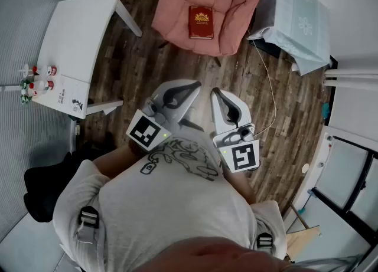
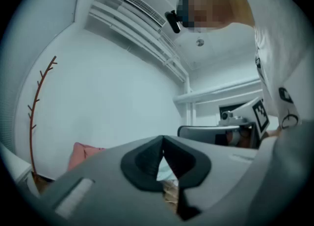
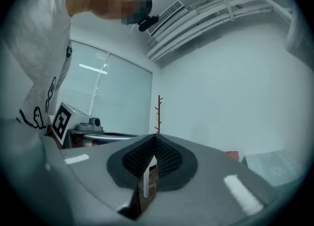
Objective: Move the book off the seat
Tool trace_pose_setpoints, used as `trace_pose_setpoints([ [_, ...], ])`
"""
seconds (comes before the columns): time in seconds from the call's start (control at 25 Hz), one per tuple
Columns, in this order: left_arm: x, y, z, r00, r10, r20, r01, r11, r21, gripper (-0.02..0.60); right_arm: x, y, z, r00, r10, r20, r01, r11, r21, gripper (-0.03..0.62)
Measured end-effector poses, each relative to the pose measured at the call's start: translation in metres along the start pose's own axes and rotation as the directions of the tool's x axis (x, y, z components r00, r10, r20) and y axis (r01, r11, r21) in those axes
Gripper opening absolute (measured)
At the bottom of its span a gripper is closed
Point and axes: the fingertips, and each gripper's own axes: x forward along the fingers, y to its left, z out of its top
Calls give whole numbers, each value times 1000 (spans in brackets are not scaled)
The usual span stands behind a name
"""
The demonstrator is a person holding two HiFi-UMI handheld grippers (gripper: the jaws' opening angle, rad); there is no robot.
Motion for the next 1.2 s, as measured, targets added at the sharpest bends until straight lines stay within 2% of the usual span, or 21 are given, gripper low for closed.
trace_pose_setpoints([
  [0.36, 7, 8, -2, 1000, 13, 4, -13, 1000, -22, 3, 6, -9, -1, 1000, 5, -2, -5, 1000, -1, 6],
  [0.92, 28, -1, -4, 999, 33, 2, -33, 999, -20, 3, -10, -30, 0, 1000, 1, 7, -1, 1000, 14, 6],
  [1.2, 34, -11, -13, 999, 44, 20, -43, 997, -71, 3, -27, -40, -4, 1000, 3, 2, -3, 1000, 18, 6],
])
